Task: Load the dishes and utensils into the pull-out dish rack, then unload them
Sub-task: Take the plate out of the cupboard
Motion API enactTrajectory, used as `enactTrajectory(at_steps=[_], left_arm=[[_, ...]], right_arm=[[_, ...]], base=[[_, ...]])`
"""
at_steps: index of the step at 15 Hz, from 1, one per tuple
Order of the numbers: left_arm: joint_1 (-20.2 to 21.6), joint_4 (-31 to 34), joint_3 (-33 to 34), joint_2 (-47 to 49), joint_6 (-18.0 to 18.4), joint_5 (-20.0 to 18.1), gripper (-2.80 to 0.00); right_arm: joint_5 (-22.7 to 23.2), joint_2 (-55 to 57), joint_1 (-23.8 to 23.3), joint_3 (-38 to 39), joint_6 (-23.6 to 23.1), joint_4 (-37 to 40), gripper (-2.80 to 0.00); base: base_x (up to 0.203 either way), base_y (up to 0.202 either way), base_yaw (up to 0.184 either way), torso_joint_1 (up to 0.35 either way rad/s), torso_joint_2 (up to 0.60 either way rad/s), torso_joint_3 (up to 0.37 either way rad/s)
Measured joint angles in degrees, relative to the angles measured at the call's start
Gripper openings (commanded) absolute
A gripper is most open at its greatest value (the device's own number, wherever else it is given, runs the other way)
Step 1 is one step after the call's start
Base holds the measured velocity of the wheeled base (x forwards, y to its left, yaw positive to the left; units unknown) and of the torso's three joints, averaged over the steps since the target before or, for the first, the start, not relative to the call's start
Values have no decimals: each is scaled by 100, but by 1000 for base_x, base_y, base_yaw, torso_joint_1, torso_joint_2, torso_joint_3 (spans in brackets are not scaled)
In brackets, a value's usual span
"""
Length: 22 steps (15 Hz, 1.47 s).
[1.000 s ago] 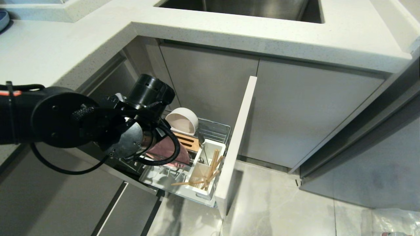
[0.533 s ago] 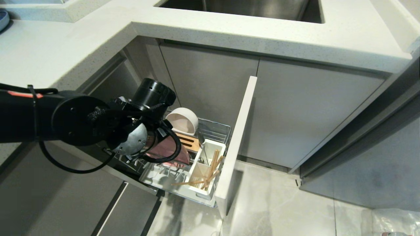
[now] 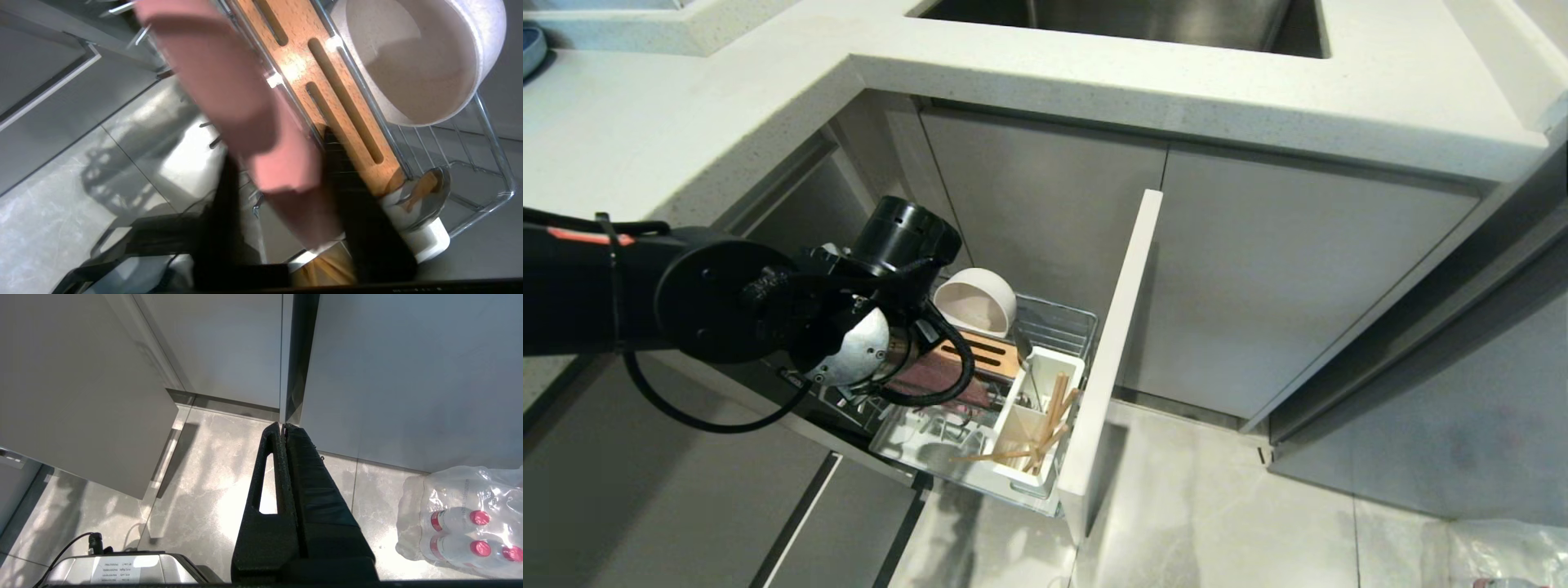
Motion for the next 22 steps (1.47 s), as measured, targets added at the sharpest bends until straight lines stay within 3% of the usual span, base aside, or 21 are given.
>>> enactTrajectory(at_steps=[10, 15, 18, 22], left_arm=[[-40, 90, -77, -219, 28, 1, -280], [-285, 110, -205, -568, 27, -10, -280], [-559, 191, -259, -802, 9, -8, -280], [-1342, 686, -431, -1244, 10, 7, -280]], right_arm=[[0, 0, 0, 0, -2, 0, -280], [0, 0, 0, 0, 0, 0, -280], [0, 0, 0, 0, 0, 0, -280], [0, 0, 2, 0, -1, 0, -280]], base=[[0, 0, 0, 0, 0, 0], [0, 0, 0, 0, 0, 0], [0, 0, 0, 0, 0, 0], [0, 0, 0, 0, 0, 0]])
